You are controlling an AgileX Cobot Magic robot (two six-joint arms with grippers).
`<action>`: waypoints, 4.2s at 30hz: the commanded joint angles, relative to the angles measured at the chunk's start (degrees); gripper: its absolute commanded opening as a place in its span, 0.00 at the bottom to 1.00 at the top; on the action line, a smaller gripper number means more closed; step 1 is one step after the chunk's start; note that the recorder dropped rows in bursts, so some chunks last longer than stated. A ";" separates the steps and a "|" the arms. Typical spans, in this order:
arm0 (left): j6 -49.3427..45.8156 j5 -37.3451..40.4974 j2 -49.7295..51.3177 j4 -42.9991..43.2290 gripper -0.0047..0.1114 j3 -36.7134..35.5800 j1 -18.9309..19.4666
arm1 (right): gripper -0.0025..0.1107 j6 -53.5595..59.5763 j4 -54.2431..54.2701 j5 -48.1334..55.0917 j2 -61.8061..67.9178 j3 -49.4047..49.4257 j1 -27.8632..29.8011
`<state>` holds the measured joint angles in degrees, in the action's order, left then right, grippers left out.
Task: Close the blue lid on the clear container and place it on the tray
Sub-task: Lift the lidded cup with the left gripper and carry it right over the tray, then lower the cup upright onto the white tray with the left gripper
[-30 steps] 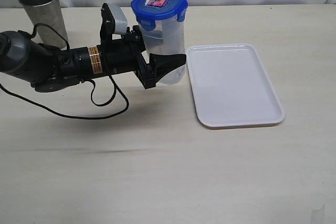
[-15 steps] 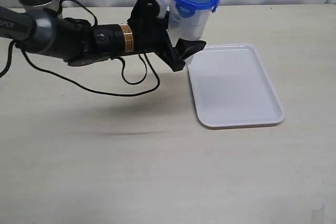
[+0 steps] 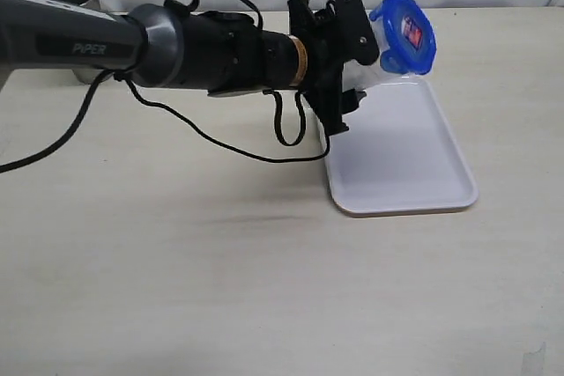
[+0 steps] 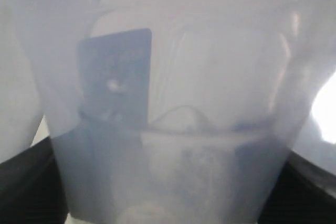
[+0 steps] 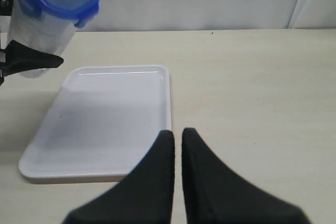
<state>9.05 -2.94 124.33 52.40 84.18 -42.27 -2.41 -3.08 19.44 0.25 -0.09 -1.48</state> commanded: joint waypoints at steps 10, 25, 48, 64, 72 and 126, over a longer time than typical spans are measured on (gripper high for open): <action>-13.73 28.63 1.33 10.72 0.04 5.89 -5.76 | 0.07 0.25 -0.39 0.16 -0.25 0.09 0.34; -13.73 52.67 1.47 39.63 0.04 5.89 -11.22 | 0.07 0.25 -0.39 0.16 -0.25 0.09 0.34; -9.05 48.35 1.99 47.54 0.04 5.89 -15.45 | 0.07 0.25 -0.39 0.16 -0.25 0.09 0.34; 46.67 -8.11 1.99 42.13 0.04 5.89 -6.06 | 0.07 0.25 -0.39 0.16 -0.25 0.09 0.34; 45.33 -34.08 3.64 24.36 0.04 5.89 0.46 | 0.07 0.25 -0.39 0.16 -0.25 0.09 0.34; 22.95 -45.41 32.31 -13.01 0.08 21.46 2.19 | 0.07 0.25 -0.39 0.16 -0.25 0.09 0.34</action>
<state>30.75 -51.61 156.50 36.12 105.70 -39.99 -2.41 -3.08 19.57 0.25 -0.09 -1.48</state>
